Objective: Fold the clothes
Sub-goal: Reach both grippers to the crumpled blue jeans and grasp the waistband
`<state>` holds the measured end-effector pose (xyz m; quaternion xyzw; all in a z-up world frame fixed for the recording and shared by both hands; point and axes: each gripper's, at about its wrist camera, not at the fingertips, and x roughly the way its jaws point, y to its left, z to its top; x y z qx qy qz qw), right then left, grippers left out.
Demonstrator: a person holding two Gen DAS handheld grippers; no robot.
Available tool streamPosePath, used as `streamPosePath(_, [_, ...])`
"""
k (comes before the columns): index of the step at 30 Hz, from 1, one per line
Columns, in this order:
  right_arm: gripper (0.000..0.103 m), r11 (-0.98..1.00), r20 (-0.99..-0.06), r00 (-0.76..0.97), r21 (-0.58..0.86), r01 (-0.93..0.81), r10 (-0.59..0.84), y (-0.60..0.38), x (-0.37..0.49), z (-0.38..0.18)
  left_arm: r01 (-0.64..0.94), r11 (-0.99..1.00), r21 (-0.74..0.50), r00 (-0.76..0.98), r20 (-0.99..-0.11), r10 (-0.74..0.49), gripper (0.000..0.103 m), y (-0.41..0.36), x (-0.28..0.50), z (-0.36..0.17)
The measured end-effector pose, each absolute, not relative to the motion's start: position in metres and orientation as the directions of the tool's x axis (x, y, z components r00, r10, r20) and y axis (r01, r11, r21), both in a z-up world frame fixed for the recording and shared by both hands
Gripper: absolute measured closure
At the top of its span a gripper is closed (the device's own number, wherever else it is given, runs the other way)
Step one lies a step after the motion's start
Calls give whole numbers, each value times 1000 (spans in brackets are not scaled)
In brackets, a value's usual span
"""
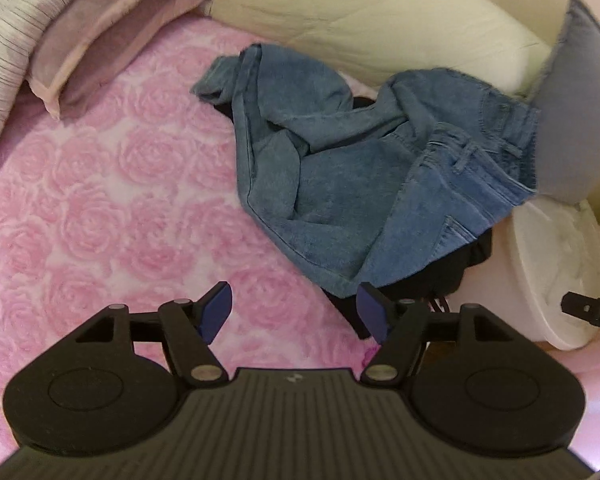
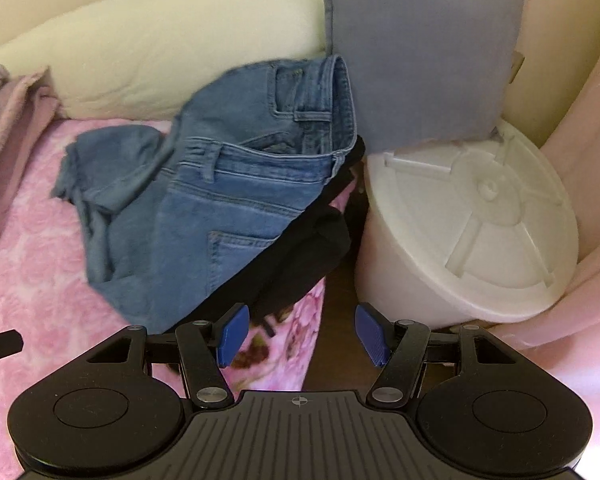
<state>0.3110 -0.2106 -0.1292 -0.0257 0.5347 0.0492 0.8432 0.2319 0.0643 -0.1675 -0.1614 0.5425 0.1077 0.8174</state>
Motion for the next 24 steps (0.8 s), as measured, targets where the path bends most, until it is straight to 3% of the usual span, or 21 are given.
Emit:
streamPosePath(6, [40, 995, -923, 380, 35, -89, 66, -216, 371, -161, -395, 908, -136, 300, -954, -13, 38, 71, 277, -212])
streamPosePath(9, [40, 993, -922, 368, 114, -41, 121, -225, 402, -176, -411, 903, -123, 266, -964, -10, 38, 76, 296, -231])
streamPosePath(17, [40, 808, -838, 464, 473, 351, 289, -274, 458, -207, -473, 874, -114, 223, -975, -6, 38, 99, 336, -270])
streamPosePath(24, [40, 632, -818, 488, 557, 538, 305, -308, 489, -242, -594, 786, -171, 221, -974, -45, 38, 134, 353, -305])
